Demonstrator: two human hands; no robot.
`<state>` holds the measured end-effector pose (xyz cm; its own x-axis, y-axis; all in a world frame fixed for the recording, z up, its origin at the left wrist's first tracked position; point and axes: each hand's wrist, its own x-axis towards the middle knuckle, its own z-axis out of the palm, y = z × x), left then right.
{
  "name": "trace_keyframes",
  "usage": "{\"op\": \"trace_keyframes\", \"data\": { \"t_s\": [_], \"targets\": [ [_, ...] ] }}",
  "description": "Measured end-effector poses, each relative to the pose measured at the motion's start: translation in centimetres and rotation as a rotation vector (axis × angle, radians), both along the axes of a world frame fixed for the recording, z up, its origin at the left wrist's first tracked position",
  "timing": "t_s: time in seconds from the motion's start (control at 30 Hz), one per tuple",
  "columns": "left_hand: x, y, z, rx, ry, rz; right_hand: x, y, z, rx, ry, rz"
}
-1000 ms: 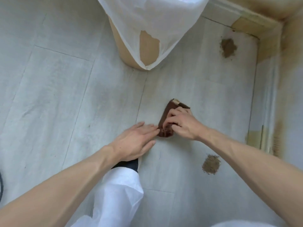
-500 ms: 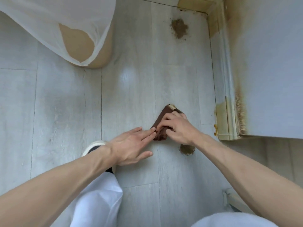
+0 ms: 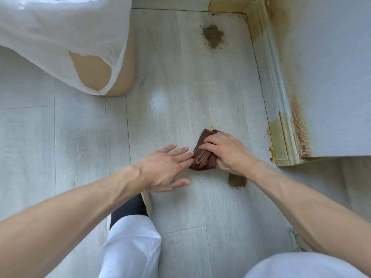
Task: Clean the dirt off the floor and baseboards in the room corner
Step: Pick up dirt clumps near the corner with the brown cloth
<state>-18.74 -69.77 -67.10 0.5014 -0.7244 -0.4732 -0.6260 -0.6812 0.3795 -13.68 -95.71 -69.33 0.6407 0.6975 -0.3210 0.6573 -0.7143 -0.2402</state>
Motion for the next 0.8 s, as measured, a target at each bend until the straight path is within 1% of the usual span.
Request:
{"op": "trace_keyframes", "data": {
  "t_s": [0.07,0.13,0.2,0.27,0.33,0.4,0.47,0.57,0.6,0.67,0.73,0.8],
  "targets": [
    [1.9,0.9,2.0,0.058,-0.025,-0.097,-0.7,-1.0,0.3,-0.007,0.032,-0.073],
    [4.0,2.1,4.0,0.159,-0.096,-0.228,-1.5,-0.7,0.4,-0.032,0.076,-0.09],
    [6.3,1.0,6.9,0.242,-0.175,-0.392,-2.1,-1.2,1.6,-0.045,0.128,-0.133],
    [8.2,-0.7,8.4,0.252,-0.224,-0.508,-2.1,-1.7,2.7,0.033,0.158,-0.309],
    [9.5,-2.6,8.0,0.173,-0.247,-0.486,-1.0,-2.9,3.9,0.132,0.159,-0.534],
    [10.3,-4.6,6.4,0.036,-0.215,-0.333,1.1,-4.8,5.1,0.175,0.09,-0.631],
    [10.2,-5.9,3.9,-0.082,-0.115,-0.078,3.3,-6.7,5.8,0.135,0.042,-0.645],
    [9.2,-5.5,0.9,-0.197,-0.012,0.307,6.9,-8.0,5.4,0.068,-0.032,-0.662],
    [8.5,-4.7,0.2,-0.199,0.01,0.392,8.0,-8.0,4.9,0.054,-0.06,-0.679],
    [7.5,-2.8,-0.7,-0.181,0.017,0.486,9.7,-7.8,3.7,0.022,-0.081,-0.73],
    [6.9,-1.2,-0.9,-0.176,0.01,0.576,9.9,-7.1,1.9,-0.054,-0.013,-0.75],
    [6.4,-0.3,-1.0,-0.19,0.009,0.709,8.0,-5.8,0.1,-0.087,0.059,-0.748]
  ]
}}
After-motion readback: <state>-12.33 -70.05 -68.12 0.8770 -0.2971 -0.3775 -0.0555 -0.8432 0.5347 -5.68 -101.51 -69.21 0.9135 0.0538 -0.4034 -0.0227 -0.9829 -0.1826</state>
